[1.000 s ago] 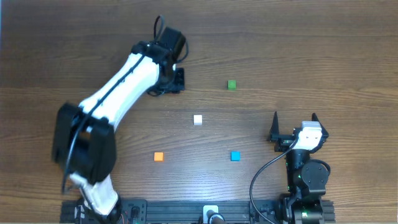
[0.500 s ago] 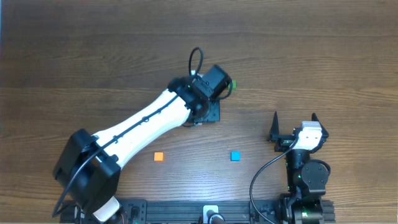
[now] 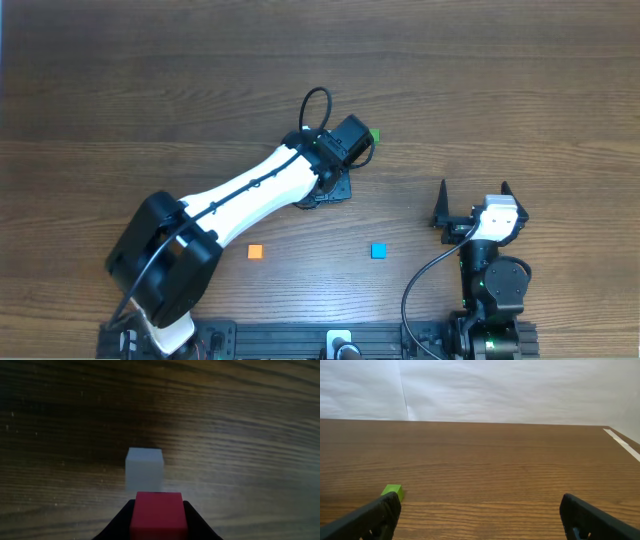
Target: Stack Cubes
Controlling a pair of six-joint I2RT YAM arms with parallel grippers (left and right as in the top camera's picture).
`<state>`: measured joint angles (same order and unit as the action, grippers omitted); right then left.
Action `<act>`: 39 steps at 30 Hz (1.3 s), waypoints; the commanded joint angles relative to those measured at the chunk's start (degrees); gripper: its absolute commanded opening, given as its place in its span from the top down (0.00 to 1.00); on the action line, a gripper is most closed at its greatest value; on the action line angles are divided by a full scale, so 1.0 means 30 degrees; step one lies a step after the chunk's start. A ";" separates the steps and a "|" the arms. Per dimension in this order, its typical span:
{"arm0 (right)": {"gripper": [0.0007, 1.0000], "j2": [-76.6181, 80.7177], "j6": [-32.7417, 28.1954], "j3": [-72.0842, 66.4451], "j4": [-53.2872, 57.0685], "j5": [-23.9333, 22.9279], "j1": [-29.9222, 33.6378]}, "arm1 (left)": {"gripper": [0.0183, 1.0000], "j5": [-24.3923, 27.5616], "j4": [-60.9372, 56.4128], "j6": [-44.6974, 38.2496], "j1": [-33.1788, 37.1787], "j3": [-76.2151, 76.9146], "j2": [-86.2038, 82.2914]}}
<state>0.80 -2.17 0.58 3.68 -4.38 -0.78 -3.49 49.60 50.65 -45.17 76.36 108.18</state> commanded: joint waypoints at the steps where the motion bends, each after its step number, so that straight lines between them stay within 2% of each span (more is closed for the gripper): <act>1: 0.01 -0.0153 -0.0080 -0.0095 0.0066 0.0153 0.0109 | 0.98 -0.0561 -0.0117 0.0743 0.0357 -0.0131 0.0510; 36: 0.01 -0.0153 -0.0080 -0.0095 0.0066 0.0153 0.0109 | 0.98 -0.0867 -0.0474 0.0852 0.0583 -0.0131 0.1239; 39: 0.01 -0.0153 -0.0080 -0.0095 0.0066 0.0153 0.0109 | 0.95 -0.0867 -0.0474 0.0845 0.0583 -0.0131 0.1253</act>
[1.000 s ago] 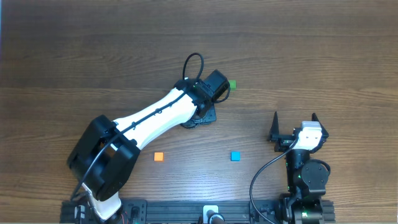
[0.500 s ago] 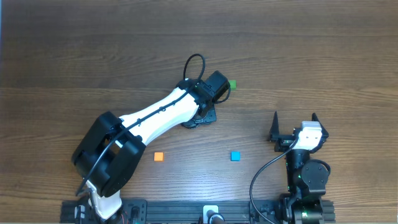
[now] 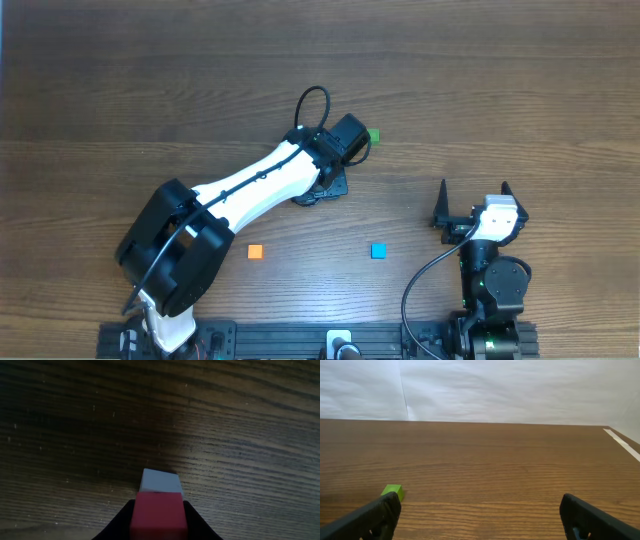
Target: Stack Cubes
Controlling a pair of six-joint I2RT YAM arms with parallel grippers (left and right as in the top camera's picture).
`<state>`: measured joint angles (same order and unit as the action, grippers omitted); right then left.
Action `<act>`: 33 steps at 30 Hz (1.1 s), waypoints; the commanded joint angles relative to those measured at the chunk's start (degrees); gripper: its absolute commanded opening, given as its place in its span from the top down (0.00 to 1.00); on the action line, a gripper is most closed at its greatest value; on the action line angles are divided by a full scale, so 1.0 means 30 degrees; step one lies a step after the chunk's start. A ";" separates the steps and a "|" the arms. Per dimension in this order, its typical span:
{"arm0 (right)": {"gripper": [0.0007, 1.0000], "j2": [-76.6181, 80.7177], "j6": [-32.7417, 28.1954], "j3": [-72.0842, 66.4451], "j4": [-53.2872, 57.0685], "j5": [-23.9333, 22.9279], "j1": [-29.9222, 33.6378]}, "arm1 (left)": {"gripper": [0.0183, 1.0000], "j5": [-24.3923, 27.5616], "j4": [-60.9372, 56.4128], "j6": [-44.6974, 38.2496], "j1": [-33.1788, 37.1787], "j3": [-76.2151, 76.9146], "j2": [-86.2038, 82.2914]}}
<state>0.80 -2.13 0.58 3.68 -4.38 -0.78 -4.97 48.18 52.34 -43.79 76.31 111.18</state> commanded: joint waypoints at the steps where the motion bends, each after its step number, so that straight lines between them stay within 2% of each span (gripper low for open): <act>1: 0.01 -0.0153 -0.0095 -0.0095 0.0066 0.0153 0.0109 | 0.93 -0.0372 -0.0007 0.0284 0.0117 -0.0117 0.0277; 4: 0.01 -0.0153 -0.0095 -0.0095 0.0066 0.0153 0.0109 | 0.85 -0.0372 -0.0007 0.0291 0.0117 -0.0117 0.0379; 9: 0.01 -0.0153 -0.0095 -0.0095 0.0058 0.0153 0.0109 | 0.81 -0.0372 -0.0007 0.0291 0.0117 -0.0117 0.0444; 14: 0.01 -0.0153 -0.0095 -0.0095 0.0066 0.0153 0.0109 | 0.70 -0.0386 -0.0007 0.0284 0.0117 -0.0117 0.0444; 21: 0.01 -0.0153 -0.0095 -0.0095 0.0066 0.0153 0.0109 | 0.60 -0.0386 -0.0007 0.0291 0.0117 -0.0117 0.0444; 24: 0.01 -0.0153 -0.0095 -0.0095 0.0066 0.0153 0.0109 | 0.44 -0.0386 -0.0007 0.0291 0.0117 -0.0117 0.0444; 29: 0.01 -0.0153 -0.0095 -0.0095 0.0066 0.0153 0.0109 | 0.04 -0.0386 -0.0015 0.0291 0.0117 -0.0117 0.0306; 30: 0.01 -0.0153 -0.0095 -0.0095 0.0066 0.0153 0.0109 | 0.00 -0.0386 -0.0015 0.0291 0.0117 -0.0117 0.0219; 33: 0.01 -0.0153 -0.0095 -0.0095 0.0066 0.0153 0.0109 | 0.00 -0.0452 -0.0007 0.0284 0.0117 -0.0117 -0.0379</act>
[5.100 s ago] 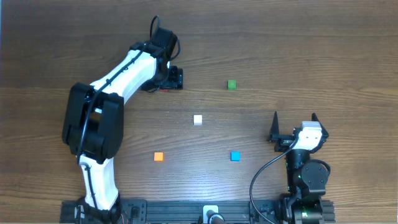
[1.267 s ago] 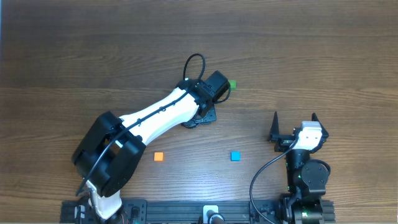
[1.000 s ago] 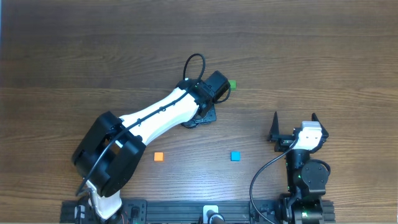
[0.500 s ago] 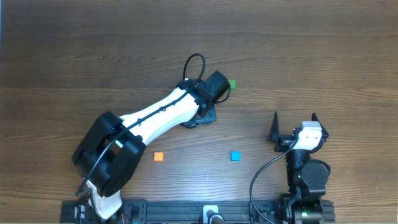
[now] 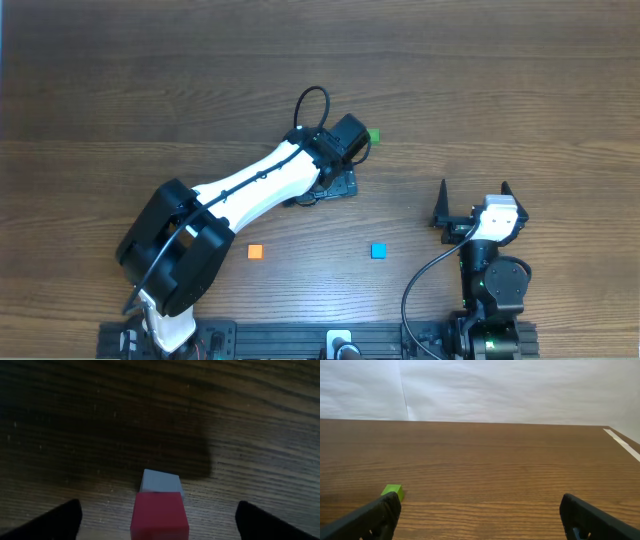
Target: Stack Cubes
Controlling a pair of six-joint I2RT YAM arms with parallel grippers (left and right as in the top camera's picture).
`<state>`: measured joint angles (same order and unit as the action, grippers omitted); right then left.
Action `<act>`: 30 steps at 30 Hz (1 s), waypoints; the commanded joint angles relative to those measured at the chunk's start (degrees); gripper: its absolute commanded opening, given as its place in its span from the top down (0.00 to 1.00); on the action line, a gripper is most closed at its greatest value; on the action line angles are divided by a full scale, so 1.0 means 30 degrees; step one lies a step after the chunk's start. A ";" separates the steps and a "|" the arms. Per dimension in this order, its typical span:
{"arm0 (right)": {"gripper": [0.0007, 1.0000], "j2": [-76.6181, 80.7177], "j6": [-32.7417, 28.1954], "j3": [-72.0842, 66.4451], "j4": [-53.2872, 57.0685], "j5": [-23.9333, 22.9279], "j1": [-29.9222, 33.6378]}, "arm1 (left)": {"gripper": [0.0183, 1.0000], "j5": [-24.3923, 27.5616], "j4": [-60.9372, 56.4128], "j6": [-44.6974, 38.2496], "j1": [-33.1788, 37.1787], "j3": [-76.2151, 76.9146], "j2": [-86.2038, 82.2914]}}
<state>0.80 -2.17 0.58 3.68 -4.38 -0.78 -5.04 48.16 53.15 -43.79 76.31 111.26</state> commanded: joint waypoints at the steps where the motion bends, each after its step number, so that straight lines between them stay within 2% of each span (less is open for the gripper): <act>1: 0.01 -0.0153 -0.0080 -0.0095 0.0058 0.0153 0.0109 | 0.00 -0.0430 0.0007 0.0007 0.0117 -0.0117 -0.0743; 6: 0.01 -0.0153 -0.0080 -0.0095 0.0066 0.0153 0.0109 | 0.00 -0.0627 0.0328 -0.0656 -0.0379 -0.0117 -0.3490; 10: 0.01 -0.0153 -0.0080 -0.0095 0.0066 0.0153 0.0109 | 0.00 -0.2419 0.1158 -0.0656 -0.1982 -0.0911 -0.7410; 12: 0.01 -0.0153 -0.0080 -0.0095 0.0066 0.0153 0.0109 | 0.00 -0.2557 0.1137 -0.0379 -0.2397 -0.2557 -0.9391; 20: 0.01 -0.0153 -0.0080 -0.0095 0.0066 0.0153 0.0109 | 0.00 -0.2419 0.0408 0.0517 -0.1581 -0.8947 -1.2728; 25: 0.01 -0.0153 -0.0080 -0.0095 0.0066 0.0153 0.0109 | 0.00 -0.2718 0.0022 0.0372 -0.0794 -1.1023 -1.2830; 30: 0.01 -0.0153 -0.0080 -0.0095 0.0066 0.0153 0.0109 | 0.03 -0.2528 -0.1982 -0.0160 0.0109 -1.2874 -1.2779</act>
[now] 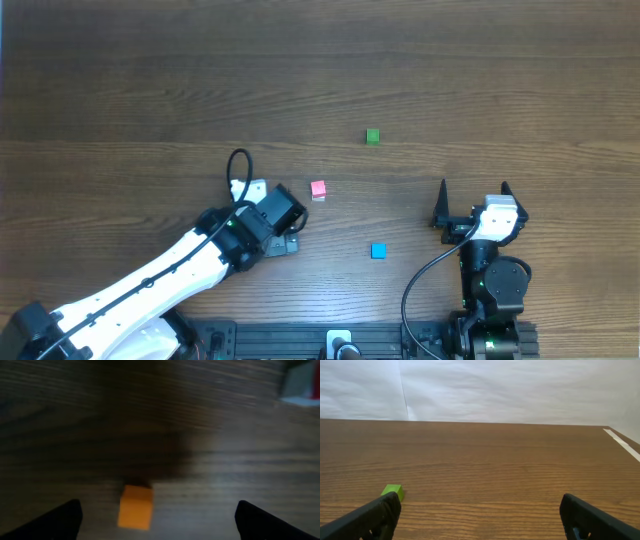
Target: Stack Cubes
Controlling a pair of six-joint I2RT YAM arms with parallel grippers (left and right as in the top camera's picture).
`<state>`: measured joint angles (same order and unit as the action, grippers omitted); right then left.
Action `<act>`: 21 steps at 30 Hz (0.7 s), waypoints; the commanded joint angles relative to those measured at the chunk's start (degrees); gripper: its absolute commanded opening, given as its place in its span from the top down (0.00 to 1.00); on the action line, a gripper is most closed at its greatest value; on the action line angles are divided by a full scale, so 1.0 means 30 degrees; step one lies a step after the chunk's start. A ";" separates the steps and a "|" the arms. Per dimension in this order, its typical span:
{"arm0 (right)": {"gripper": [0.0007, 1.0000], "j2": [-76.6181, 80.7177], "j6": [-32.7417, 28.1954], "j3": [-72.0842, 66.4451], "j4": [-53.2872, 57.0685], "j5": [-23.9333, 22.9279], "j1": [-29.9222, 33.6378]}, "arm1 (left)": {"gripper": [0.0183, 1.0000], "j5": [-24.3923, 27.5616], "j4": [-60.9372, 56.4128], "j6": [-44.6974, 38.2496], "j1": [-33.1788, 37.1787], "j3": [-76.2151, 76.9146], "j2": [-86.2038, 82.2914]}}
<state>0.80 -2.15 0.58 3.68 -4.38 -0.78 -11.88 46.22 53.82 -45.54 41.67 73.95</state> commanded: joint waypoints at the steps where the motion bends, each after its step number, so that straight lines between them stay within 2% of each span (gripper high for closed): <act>1: 0.01 -0.0153 -0.0087 -0.0095 0.0066 0.0153 0.0109 | 0.04 -0.0109 -0.2040 -0.0554 0.0801 -0.1741 -0.0342; 6: 0.01 -0.0153 -0.0087 -0.0095 0.0066 0.0153 0.0109 | 0.04 0.0386 -0.4175 -0.1231 0.0809 -0.2871 -0.0233; 15: 0.01 -0.0153 -0.0087 -0.0095 0.0066 0.0153 0.0109 | 0.06 0.0765 -0.4204 -0.1472 0.0787 -0.2943 0.0969; 21: 0.01 -0.0153 -0.0087 -0.0095 0.0058 0.0153 0.0109 | 0.05 0.2433 -0.4007 -0.1807 0.0787 -0.2943 0.1588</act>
<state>0.80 -2.15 0.58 3.68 -4.38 -0.78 -7.66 33.87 49.67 -43.35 33.45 77.87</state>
